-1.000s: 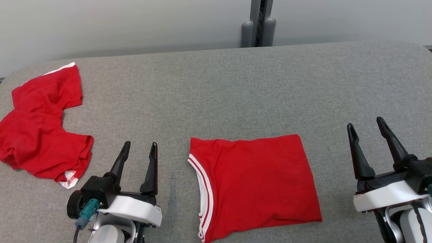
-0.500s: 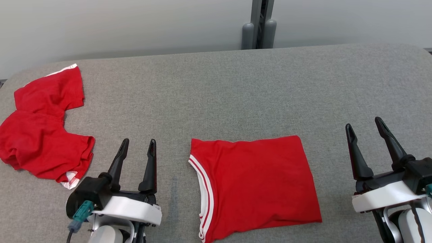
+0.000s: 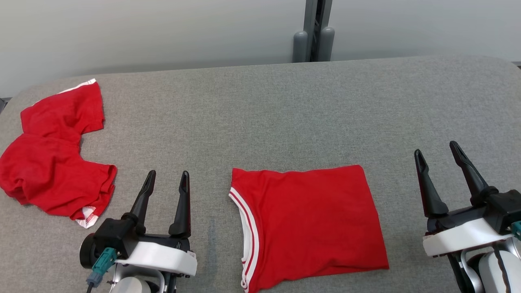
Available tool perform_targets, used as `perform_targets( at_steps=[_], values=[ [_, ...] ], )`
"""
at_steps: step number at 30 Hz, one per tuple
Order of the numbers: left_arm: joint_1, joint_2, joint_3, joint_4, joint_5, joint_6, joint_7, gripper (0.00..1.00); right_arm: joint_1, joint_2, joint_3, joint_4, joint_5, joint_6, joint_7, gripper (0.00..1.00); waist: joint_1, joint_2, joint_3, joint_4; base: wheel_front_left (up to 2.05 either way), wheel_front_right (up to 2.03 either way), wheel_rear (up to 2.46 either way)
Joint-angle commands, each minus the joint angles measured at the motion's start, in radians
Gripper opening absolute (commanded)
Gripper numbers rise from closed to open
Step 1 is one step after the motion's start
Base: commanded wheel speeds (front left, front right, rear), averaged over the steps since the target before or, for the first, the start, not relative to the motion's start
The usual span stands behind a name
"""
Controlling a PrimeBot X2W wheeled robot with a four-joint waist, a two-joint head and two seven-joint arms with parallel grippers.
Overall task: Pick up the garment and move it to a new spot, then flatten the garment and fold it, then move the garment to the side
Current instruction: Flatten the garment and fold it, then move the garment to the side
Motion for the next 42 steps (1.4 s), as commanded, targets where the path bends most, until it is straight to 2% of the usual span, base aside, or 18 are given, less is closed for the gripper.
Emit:
perform_targets(
  at_steps=[1,18,33,42],
  values=[
    [0.003,0.004,0.002,-0.005,0.004,0.005,-0.004,1.00,0.000,-0.005,-0.002,0.000,0.005,0.000,-0.007,1.00,0.0000,0.0000,0.000,0.001,0.00,0.00,0.00],
    [0.009,0.004,-0.001,0.018,0.011,-0.003,-0.004,1.00,0.011,-0.007,-0.001,0.002,0.017,0.000,-0.007,1.00,0.0000,0.0000,-0.007,0.008,0.00,0.00,0.00],
    [-0.023,0.004,-0.027,0.043,0.022,-0.010,-0.004,1.00,0.007,-0.004,0.141,0.241,0.162,0.000,0.012,1.00,0.0000,0.0000,0.038,0.045,0.00,0.00,0.00],
    [-0.038,0.004,-0.025,0.052,0.034,-0.015,-0.004,1.00,-0.037,-0.005,0.187,0.375,0.250,0.000,0.044,1.00,0.0000,0.0000,0.059,0.065,0.00,0.00,0.00]
  ],
)
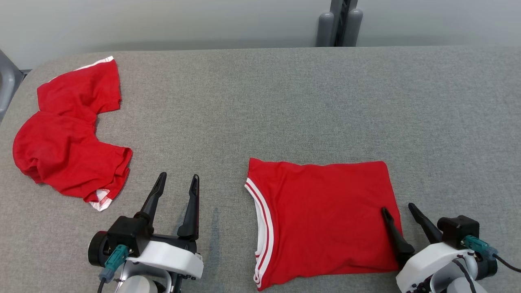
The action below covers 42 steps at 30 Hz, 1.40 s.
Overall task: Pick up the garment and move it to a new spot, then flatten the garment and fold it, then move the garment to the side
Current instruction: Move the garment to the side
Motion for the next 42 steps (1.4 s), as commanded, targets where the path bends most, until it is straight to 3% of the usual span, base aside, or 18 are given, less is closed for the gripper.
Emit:
perform_targets(
  at_steps=[1,10,11,12,14,23,30,38,39,42],
  values=[
    [-0.018,0.004,0.004,0.002,0.005,-0.001,-0.004,1.00,-0.015,-0.005,0.007,0.024,0.019,0.000,0.011,1.00,0.0000,0.0000,0.002,0.003,0.00,0.00,0.00],
    [-0.029,0.004,-0.005,0.003,0.003,0.003,-0.004,1.00,-0.059,-0.011,0.067,0.089,0.065,0.000,0.009,1.00,0.0000,0.0000,0.014,0.013,0.00,0.00,0.00],
    [-0.031,0.004,-0.006,0.003,0.003,0.004,-0.004,1.00,-0.065,-0.011,0.078,0.094,0.068,0.000,0.013,0.86,0.0000,0.0000,0.017,0.013,0.00,0.00,0.00],
    [-0.034,0.004,-0.006,0.003,0.004,0.004,-0.004,1.00,-0.071,-0.012,0.089,0.098,0.074,0.000,0.014,0.46,0.0000,0.0000,0.020,0.014,0.00,0.00,0.00],
    [-0.036,0.004,-0.004,0.003,0.005,0.004,-0.004,1.00,-0.083,-0.019,0.108,0.105,0.076,0.000,0.011,0.00,0.0000,0.0000,0.023,0.014,0.00,0.00,0.00],
    [-0.054,0.004,-0.007,-0.010,0.033,-0.010,-0.004,1.00,-0.147,-0.078,0.163,0.128,0.047,-0.001,-0.004,0.00,0.0000,0.0000,0.044,-0.006,0.00,0.00,0.00],
    [-0.110,0.004,-0.032,-0.026,0.075,-0.039,-0.004,1.00,-0.245,-0.176,0.229,0.106,0.020,-0.001,0.025,0.00,0.0000,0.0000,0.108,-0.062,0.00,0.00,0.00],
    [-0.222,0.004,-0.072,-0.039,0.132,-0.081,-0.004,1.00,-0.388,-0.366,0.306,0.043,0.021,-0.001,0.075,0.00,0.0000,0.0000,0.248,-0.157,0.00,0.00,0.00],
    [-0.317,0.004,-0.112,-0.038,0.160,-0.102,-0.004,1.00,-0.471,-0.475,0.292,0.016,0.049,-0.001,0.071,0.00,0.0000,0.0000,0.360,-0.213,0.00,0.00,0.00],
    [-0.405,0.004,-0.154,-0.039,0.176,-0.117,-0.004,1.00,-0.521,-0.575,0.291,0.018,0.070,-0.001,0.070,0.00,0.0000,0.0000,0.448,-0.239,0.00,0.00,0.00]
  ],
)
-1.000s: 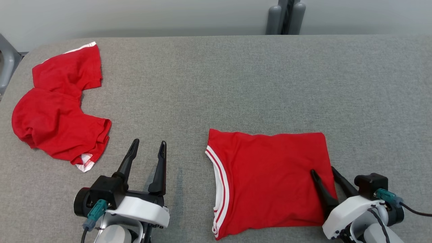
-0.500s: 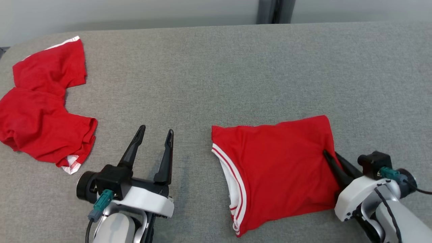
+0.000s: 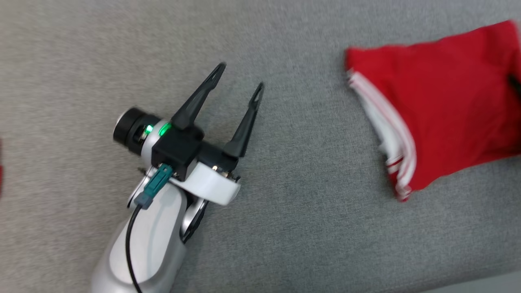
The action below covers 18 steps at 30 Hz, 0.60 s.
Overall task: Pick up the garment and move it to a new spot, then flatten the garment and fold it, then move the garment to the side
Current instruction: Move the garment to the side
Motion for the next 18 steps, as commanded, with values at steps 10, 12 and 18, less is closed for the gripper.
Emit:
perform_targets(
  at_steps=[10,12,18],
  values=[
    [-0.156,0.015,-0.069,0.019,0.035,-0.019,0.000,1.00,-0.115,-0.150,-0.062,0.077,-0.010,-0.001,-0.058,0.00,0.0000,0.0000,0.205,-0.071,0.00,0.00,0.00],
    [-0.171,0.020,-0.078,0.025,0.036,-0.021,0.001,1.00,-0.135,-0.167,-0.078,0.101,-0.023,-0.001,-0.061,0.00,0.0000,0.0000,0.221,-0.071,0.00,0.00,0.00],
    [-0.194,0.032,-0.095,0.033,0.030,-0.025,0.003,1.00,-0.181,-0.211,-0.154,0.191,-0.076,-0.001,-0.068,0.00,0.0000,0.0000,0.257,-0.057,0.00,0.00,0.00]
  ],
)
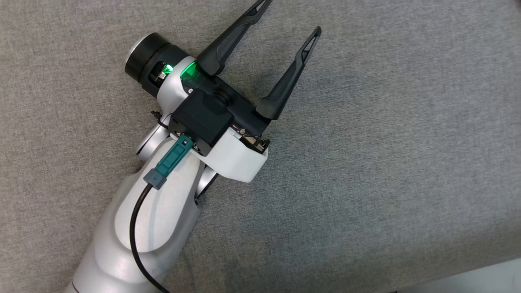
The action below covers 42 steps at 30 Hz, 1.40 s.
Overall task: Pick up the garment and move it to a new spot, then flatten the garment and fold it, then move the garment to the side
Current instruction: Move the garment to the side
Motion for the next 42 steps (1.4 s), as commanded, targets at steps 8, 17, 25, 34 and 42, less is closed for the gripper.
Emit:
perform_targets(
  at_steps=[8,17,25,34,42],
  values=[
    [0.047,0.041,-0.006,0.090,-0.006,-0.005,0.013,1.00,-0.019,-0.019,-0.063,0.066,-0.046,-0.001,-0.013,0.00,0.0000,-0.0001,0.023,0.025,0.00,0.00,0.00],
    [0.080,0.029,-0.016,0.076,-0.020,0.000,0.013,1.00,-0.039,0.032,-0.115,0.117,-0.017,-0.001,0.005,1.00,0.0000,-0.0001,-0.035,0.043,0.00,0.00,0.00],
    [0.111,0.008,-0.009,0.055,-0.041,0.015,0.008,1.00,-0.055,0.063,-0.094,0.065,-0.039,-0.001,0.003,1.00,0.0000,-0.0001,-0.159,0.054,0.00,0.00,0.00],
    [0.269,0.000,0.050,0.045,-0.088,0.050,0.007,1.00,0.023,0.197,-0.079,-0.092,0.022,-0.001,-0.006,1.00,0.0000,-0.0001,-0.397,0.115,0.00,0.00,0.00],
    [0.410,0.000,0.143,0.036,-0.119,0.072,0.007,1.00,0.185,0.314,-0.096,-0.241,0.044,-0.001,-0.009,1.00,0.0000,-0.0001,-0.534,0.183,0.00,0.00,0.00]
  ],
)
